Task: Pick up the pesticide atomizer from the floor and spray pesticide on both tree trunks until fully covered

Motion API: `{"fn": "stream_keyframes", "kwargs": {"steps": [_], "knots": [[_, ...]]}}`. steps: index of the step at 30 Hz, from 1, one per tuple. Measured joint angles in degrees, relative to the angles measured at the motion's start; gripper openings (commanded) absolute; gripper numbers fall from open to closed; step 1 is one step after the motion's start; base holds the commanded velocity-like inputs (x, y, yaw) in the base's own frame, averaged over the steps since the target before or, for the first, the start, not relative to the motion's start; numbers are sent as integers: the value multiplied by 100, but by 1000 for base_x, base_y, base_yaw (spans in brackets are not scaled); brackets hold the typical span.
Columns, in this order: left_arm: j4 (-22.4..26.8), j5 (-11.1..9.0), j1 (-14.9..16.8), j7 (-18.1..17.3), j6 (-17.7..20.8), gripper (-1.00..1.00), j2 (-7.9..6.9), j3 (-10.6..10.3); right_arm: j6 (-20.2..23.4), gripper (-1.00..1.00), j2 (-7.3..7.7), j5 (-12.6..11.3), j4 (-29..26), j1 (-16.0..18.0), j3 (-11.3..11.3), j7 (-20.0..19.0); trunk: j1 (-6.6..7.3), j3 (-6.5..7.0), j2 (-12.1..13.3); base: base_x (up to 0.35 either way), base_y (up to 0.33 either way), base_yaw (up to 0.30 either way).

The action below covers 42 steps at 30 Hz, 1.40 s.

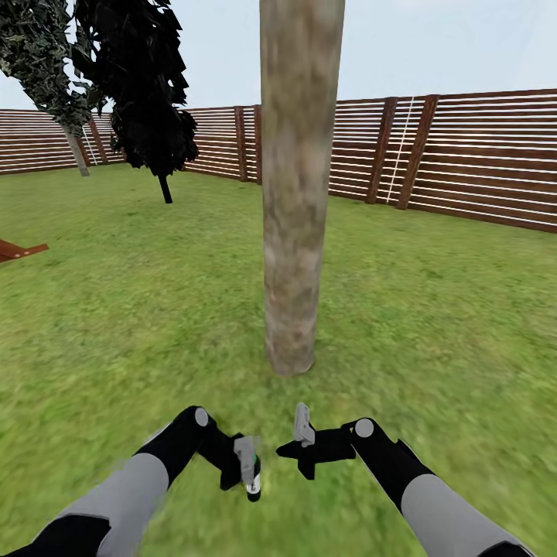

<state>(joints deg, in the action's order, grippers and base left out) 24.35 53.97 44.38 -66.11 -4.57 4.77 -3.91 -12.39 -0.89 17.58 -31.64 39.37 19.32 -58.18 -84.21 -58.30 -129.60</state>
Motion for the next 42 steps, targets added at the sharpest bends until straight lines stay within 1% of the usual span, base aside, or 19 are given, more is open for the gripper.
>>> {"fn": "stream_keyframes", "kwargs": {"steps": [3, 5, 6, 8, 10, 11, 12, 14, 17, 19, 20, 22, 24, 27, 29, 31, 32, 34, 42], "knots": [[29, 231, 7, 50, 101, -100, -722, 35, -3, -100, 12, 7, 25, 0, -2, 3, 0, 0, 0, 0, 0, 0], [84, 216, -1, 109, 402, -100, -823, 70, -8, -100, 123, 6, 39, 0, -17, 16, 0, 0, 0, 0, 0, 0], [98, 205, -8, 195, 548, -100, -900, 92, -9, 100, 167, 3, 46, 0, -25, 36, 0, 0, 0, 0, 0, 0], [62, 77, -88, 1137, 911, -100, -1019, 652, -11, 100, 433, -2, 259, -6, -34, 380, 0, 0, 0, 0, 0, 0], [-12, 2, -227, 2560, 1023, -100, -1007, 1582, -12, 100, 671, -31, 805, -9, -44, 991, 0, 0, 0, 0, 0, 0], [-46, -19, -248, 3040, 1059, -100, -977, 1936, -10, 100, 712, -42, 926, -9, -57, 1174, 0, 0, 0, 0, 0, 0], [-91, -54, -258, 3262, 1211, -100, -925, 2209, -9, 100, 764, -96, 1073, -9, -150, 1357, 0, 0, 0, 0, 0, 0], [-254, -167, -265, 3432, 1580, -100, -744, 2484, -11, 100, 808, -320, 1519, -10, -599, 1877, 0, -1, 0, 0, 0, 0], [-392, -488, -271, 4185, 1905, -100, -609, 2999, -109, 100, 823, -758, 2453, -21, -1797, 3550, 0, -1, 0, 0, 0, 0], [-482, -972, -272, 4640, 1923, -100, -586, 3451, -875, 100, 826, -938, 2729, -236, -2525, 4444, 0, -1, 0, 0, 0, 0], [-536, -1132, -273, 4759, 1934, -100, -558, 3568, -1612, 100, 842, -1013, 2784, -542, -2822, 4900, 0, -1, 0, 0, 0, 0], [-580, -1224, -272, 4827, 1933, -100, -542, 3648, -2326, 100, 861, -1044, 2811, -1034, -2959, 5263, 0, -1, 0, 0, 0, 0], [-784, -1236, -275, 4841, 1951, -100, -532, 3658, -2665, 100, 921, -1061, 2776, -1392, -3026, 5392, 0, -2, 0, 0, 0, 0], [-834, -1254, -265, 5268, 1983, -100, -506, 3721, -2725, 100, 1177, -1073, 2817, -1469, -3028, 5413, 0, 0, 0, 0, 0, -2], [-835, -1259, -264, 5611, 1986, -100, -412, 3734, -2725, 100, 1168, -1087, 2827, -1474, -3027, 5420, 0, 0, 0, 0, 0, -140], [-863, -1261, -263, 5775, 1980, -100, -363, 3739, -2725, 100, 1163, -1294, 2834, -1476, -3033, 5419, 0, 3, 0, 0, 0, -254], [-876, -1264, -263, 5811, 1979, -100, -352, 3740, -2725, 100, 1162, -1543, 2841, -1476, -3036, 5416, 0, 5, 0, 0, 0, -281], [-885, -1270, -263, 5828, 1978, -100, -347, 3735, -2720, 100, 1166, -1782, 2846, -1476, -3026, 5399, 0, 9, 0, 0, 0, -289], [-891, -1270, -264, 5828, 1992, -100, -318, 3709, -2716, 100, 1168, -1878, 2849, -1511, -3022, 5385, 0, 22, 0, 0, 0, -295]]}}
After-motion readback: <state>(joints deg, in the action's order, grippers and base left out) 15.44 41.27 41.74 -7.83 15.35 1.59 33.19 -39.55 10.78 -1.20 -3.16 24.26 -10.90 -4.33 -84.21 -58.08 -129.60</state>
